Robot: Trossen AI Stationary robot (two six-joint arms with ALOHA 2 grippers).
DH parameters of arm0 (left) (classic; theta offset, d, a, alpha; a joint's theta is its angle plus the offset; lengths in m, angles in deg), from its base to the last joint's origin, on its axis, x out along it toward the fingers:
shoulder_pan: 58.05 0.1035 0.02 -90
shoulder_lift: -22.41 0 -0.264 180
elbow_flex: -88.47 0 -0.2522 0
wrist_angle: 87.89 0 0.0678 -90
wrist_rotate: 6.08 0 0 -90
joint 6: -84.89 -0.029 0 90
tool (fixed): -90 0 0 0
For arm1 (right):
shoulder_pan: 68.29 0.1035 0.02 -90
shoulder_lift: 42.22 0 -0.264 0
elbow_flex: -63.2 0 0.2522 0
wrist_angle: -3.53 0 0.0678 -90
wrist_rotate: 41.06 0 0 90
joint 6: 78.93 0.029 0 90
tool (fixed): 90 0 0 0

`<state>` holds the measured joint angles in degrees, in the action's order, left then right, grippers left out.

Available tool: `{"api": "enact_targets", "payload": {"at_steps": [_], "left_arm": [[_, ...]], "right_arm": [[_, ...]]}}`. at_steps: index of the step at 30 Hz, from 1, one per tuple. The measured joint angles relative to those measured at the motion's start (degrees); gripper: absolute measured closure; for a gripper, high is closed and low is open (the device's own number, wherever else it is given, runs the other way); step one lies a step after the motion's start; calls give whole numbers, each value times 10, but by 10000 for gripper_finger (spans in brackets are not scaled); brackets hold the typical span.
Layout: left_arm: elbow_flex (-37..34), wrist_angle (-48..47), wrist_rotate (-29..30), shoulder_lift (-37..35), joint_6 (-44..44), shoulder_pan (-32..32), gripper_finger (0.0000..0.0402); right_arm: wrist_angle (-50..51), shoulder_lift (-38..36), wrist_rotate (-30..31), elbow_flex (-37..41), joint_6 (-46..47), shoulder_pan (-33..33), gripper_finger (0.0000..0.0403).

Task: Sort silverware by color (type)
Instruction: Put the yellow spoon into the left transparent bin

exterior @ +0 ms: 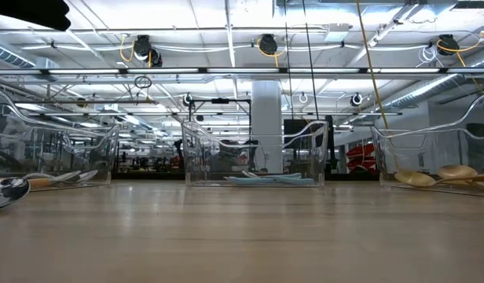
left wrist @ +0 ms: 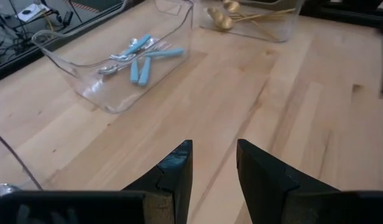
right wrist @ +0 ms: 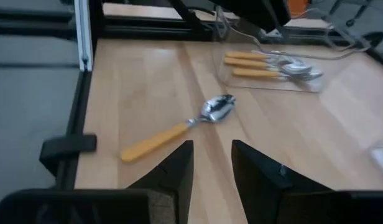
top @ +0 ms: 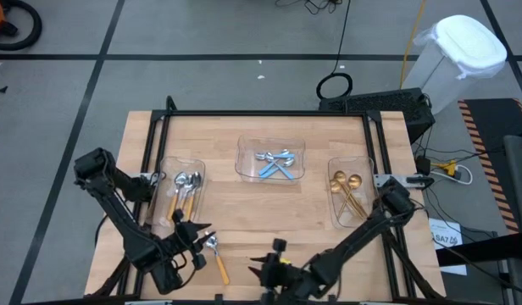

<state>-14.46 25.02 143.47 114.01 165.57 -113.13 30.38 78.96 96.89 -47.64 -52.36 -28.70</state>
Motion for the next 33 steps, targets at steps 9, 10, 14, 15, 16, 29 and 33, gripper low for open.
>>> {"api": "enact_targets", "payload": {"at_steps": [9, 10, 14, 15, 16, 29, 33], "left_arm": [[0, 12, 2, 0, 0, -2, 277], [0, 12, 3, 0, 0, -2, 277], [0, 12, 6, 0, -5, -2, 277], [0, 11, 6, 0, -5, -2, 277], [0, 11, 7, 0, -6, -2, 277], [0, 47, -15, 0, -53, -5, 277], [0, 149, -61, 9, -200, -10, 277]], "right_arm": [[-96, 41, -63, 0, 48, -61, 300], [-103, 44, -70, 0, 51, -66, 300], [-134, 59, -103, 0, 53, -82, 300], [-144, 63, -110, 0, 53, -86, 300], [-154, 66, -120, 0, 52, -88, 300], [-157, 75, -137, 0, -17, -96, 300], [-88, 34, -137, 1, -34, -76, 300]]}}
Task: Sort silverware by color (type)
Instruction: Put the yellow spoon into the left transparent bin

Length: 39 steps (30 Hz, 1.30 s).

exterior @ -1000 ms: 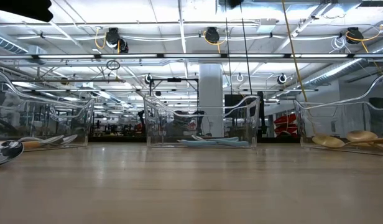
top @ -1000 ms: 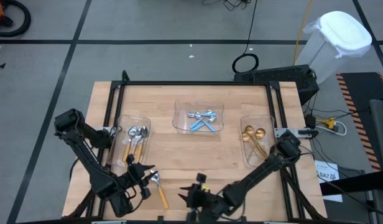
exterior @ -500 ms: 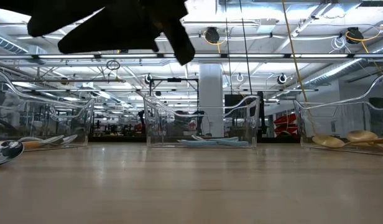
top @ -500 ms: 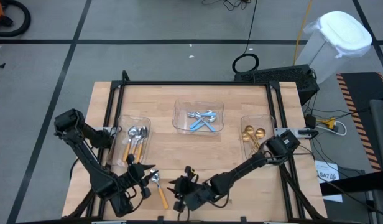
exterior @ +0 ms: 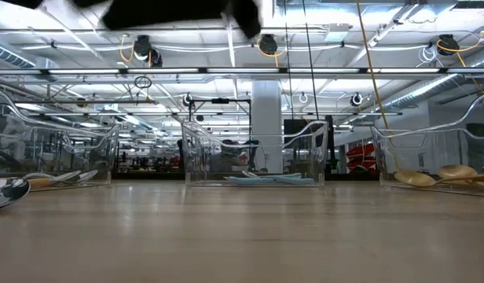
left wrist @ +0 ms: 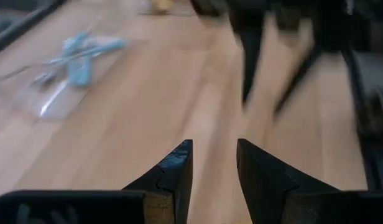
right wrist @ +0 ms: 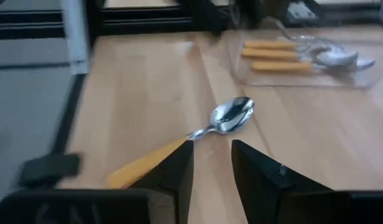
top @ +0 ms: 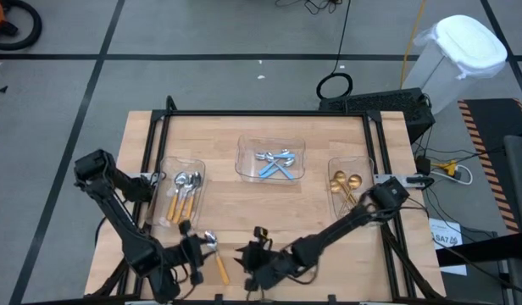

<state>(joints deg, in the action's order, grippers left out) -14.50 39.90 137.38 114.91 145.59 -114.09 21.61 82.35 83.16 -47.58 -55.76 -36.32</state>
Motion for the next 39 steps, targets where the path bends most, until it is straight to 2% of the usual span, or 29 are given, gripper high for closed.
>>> {"api": "enact_targets", "payload": {"at_steps": [5, 9, 13, 21, 31, 39], "left_arm": [[0, 71, -54, 18, -161, 8, 277], [0, 68, -138, 35, -209, 31, 277], [0, 64, -217, 40, -263, 49, 277], [0, 31, -324, 46, -419, 81, 277], [0, 29, -388, 107, -569, 120, 277], [2, 15, -390, 142, -606, 125, 277]], "right_arm": [[131, -52, 0, -1, -8, 38, 300], [214, -71, 0, -1, -21, 73, 300], [264, -71, -32, -1, -51, 112, 300], [286, -71, -28, 0, -51, 152, 300], [298, -71, -28, -1, -37, 154, 300], [303, -71, -28, -1, -33, 154, 300]]}}
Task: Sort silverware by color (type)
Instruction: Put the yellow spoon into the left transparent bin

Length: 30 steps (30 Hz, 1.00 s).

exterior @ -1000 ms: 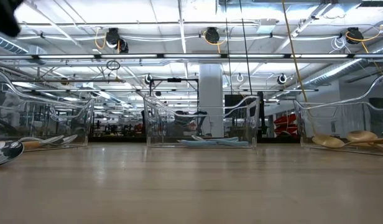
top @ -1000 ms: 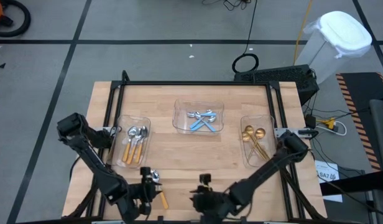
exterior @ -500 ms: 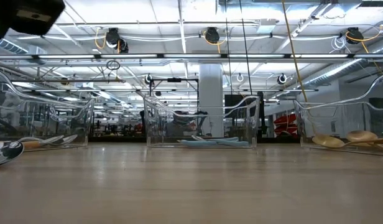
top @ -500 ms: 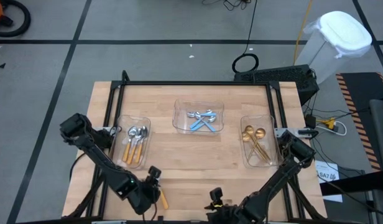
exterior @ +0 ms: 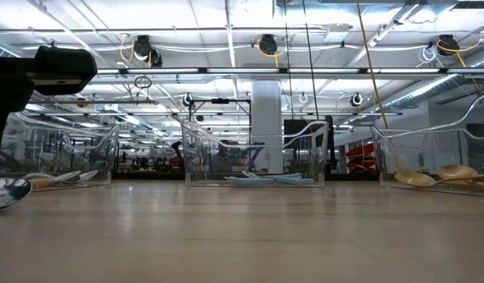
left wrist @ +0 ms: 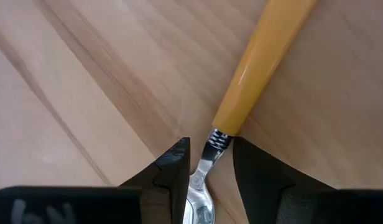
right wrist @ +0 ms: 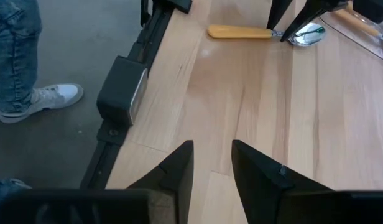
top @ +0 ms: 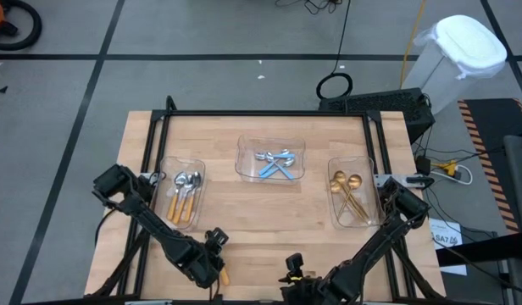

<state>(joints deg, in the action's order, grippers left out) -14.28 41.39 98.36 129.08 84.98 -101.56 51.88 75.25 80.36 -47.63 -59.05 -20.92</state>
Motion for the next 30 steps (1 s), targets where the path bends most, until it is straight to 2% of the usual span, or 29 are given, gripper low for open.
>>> {"api": "enact_targets", "payload": {"at_steps": [5, 11, 18, 30], "left_arm": [[0, 10, -35, 0, -5, 20, 283], [0, 11, -98, 2, -31, 48, 337], [-2, 22, -101, 4, -55, 59, 387], [11, 41, -37, 7, -8, 56, 389]], "right_arm": [[0, 0, 0, 0, -5, -2, 300], [0, 0, 0, 0, -1, -4, 300], [0, 0, 0, 0, 4, 0, 300], [5, 0, 17, 0, 4, 0, 300]]}}
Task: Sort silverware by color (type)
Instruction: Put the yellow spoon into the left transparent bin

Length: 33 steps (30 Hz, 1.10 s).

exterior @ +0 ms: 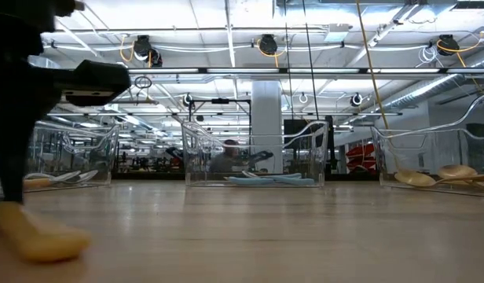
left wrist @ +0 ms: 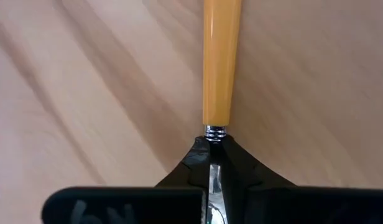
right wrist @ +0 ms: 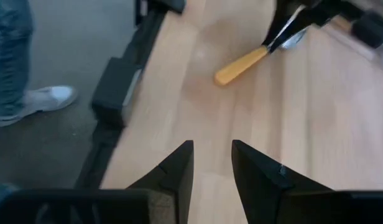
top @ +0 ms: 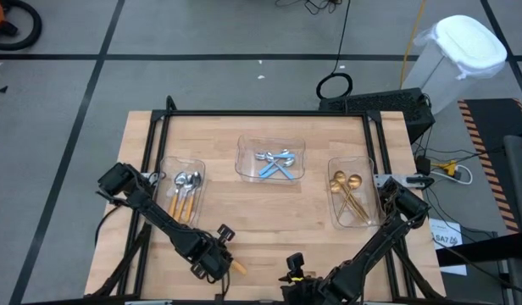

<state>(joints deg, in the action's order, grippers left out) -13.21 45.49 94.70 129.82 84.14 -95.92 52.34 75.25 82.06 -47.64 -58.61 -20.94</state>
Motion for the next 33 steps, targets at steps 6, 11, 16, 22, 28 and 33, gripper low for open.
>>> {"api": "enact_targets", "payload": {"at_steps": [6, 11, 16, 22, 28, 33], "left_arm": [[47, -4, 68, 1, -6, 3, 390], [78, -19, 87, 1, -10, 4, 390], [100, -25, 125, 1, -11, 3, 390], [109, -25, 175, 0, -4, 5, 391], [109, -26, 193, -1, 15, 9, 391], [109, -26, 195, -1, 34, 20, 391]], "right_arm": [[-1, 0, 47, 0, 0, -1, 300], [-2, 0, 47, 0, 14, -3, 300], [19, 2, 176, 0, 120, -10, 300], [31, 7, 191, 0, 164, -24, 283], [34, 7, 165, 0, 207, -39, 218], [22, 21, 162, 0, 172, -48, 153]]}}
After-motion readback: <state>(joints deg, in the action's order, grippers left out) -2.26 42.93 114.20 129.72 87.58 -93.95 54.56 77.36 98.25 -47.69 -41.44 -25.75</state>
